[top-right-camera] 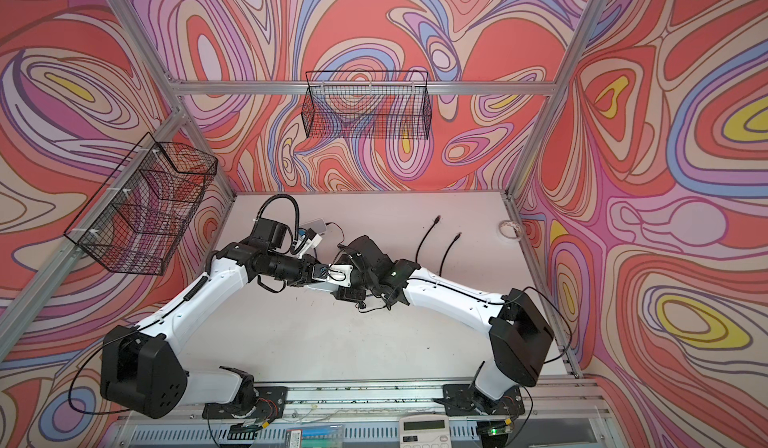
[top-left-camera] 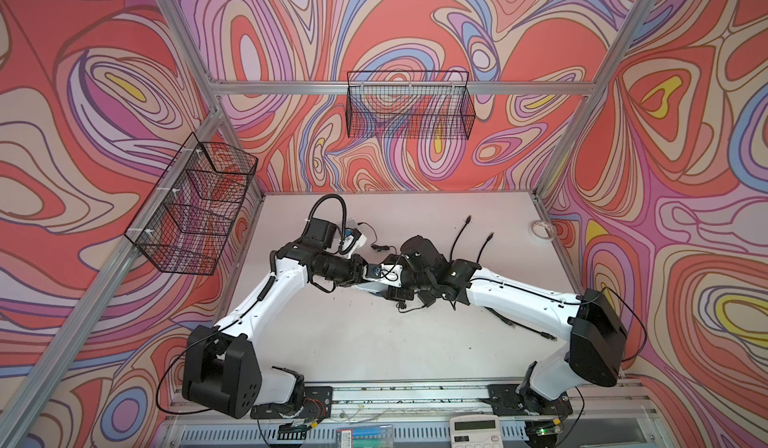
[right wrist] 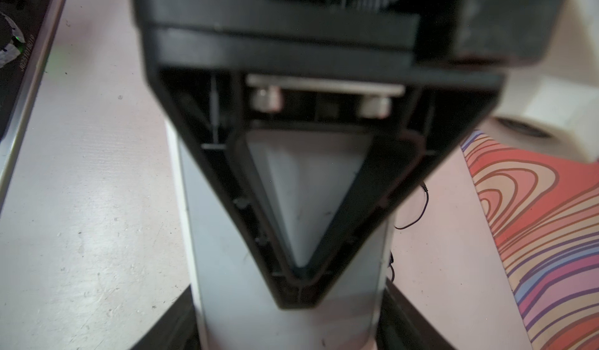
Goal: Insert the plug into the switch port
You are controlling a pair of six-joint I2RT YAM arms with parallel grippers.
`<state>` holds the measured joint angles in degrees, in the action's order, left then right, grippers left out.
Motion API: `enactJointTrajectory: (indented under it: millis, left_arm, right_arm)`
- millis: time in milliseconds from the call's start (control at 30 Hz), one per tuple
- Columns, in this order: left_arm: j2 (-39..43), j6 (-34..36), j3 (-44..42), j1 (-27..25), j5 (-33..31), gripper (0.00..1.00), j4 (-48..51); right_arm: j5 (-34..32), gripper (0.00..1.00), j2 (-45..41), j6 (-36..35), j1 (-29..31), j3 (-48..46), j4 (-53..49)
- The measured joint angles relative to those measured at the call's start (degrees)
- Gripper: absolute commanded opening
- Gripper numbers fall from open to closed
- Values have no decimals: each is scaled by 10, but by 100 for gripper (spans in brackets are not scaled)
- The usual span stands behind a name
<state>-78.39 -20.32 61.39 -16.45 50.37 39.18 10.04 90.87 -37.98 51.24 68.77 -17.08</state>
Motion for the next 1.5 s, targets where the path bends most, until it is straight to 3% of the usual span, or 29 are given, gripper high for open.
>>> enactJointTrajectory:
  millis: [33,67,367,733,867,1067,1267,1367,1500]
  left_arm:
    - [0,-11,0,0,0,0,0]
    - [0,-19,0,1,0,0,0]
    - [16,-84,-2,0,-6,0,-31]
    - [70,-153,-52,0,-78,0,-56]
    - [87,-176,-66,0,-97,0,-78]
    - [125,-205,-82,0,-148,0,-88]
    - [168,-232,-89,0,-205,0,-88]
    - [181,-245,-98,0,-219,0,-90]
    - [184,-254,-113,0,-231,0,-92]
  right_arm:
    - [-11,98,0,6,2,-2,7]
    - [-19,98,0,11,3,-4,15]
    - [-81,98,-33,150,-3,-29,13]
    - [-165,98,-198,365,-53,-149,-2]
    - [-233,89,-208,459,-88,-157,-16]
    - [-319,74,-79,583,-187,-64,-112]
    - [-314,69,84,649,-306,64,-177]
    - [-302,63,171,658,-336,139,-197]
    - [-272,62,275,666,-369,232,-216]
